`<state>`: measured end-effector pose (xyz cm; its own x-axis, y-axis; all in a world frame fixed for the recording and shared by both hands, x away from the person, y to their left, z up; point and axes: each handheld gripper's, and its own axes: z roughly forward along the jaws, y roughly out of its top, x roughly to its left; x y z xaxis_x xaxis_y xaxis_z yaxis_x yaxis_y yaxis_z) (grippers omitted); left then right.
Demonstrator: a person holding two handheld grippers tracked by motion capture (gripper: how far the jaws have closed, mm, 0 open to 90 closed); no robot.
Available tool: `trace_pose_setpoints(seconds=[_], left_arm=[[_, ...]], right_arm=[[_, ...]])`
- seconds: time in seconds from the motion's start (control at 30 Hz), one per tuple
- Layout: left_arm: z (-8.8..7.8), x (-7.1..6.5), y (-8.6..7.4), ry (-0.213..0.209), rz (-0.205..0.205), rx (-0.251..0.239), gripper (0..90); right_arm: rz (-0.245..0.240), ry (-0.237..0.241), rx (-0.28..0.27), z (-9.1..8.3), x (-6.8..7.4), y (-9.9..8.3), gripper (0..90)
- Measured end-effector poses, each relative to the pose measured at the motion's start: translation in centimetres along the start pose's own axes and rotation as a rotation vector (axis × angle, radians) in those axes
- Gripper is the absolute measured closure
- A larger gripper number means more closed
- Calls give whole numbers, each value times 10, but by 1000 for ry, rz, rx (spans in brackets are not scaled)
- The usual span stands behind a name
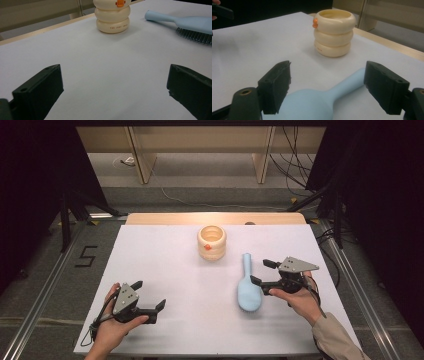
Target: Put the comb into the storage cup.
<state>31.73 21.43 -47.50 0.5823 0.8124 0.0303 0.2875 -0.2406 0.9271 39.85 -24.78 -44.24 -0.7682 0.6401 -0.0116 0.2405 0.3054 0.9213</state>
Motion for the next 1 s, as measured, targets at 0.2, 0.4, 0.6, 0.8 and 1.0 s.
trace_pose_setpoints(seconds=[0.2,0.4,0.6,0.8,1.0], left_arm=[[0,1,0,4,-1,-2,1],[0,1,-1,4,-5,0,2],[0,2,-1,7,-3,0,6],[0,2,-1,8,1,2,9],[0,2,-1,8,-2,0,10]], right_arm=[[-14,10,29,18,-6,7,295],[-36,11,65,33,-11,16,391],[-42,37,116,46,-19,25,600],[-61,47,184,59,-24,33,826],[-84,48,272,72,-26,40,900]])
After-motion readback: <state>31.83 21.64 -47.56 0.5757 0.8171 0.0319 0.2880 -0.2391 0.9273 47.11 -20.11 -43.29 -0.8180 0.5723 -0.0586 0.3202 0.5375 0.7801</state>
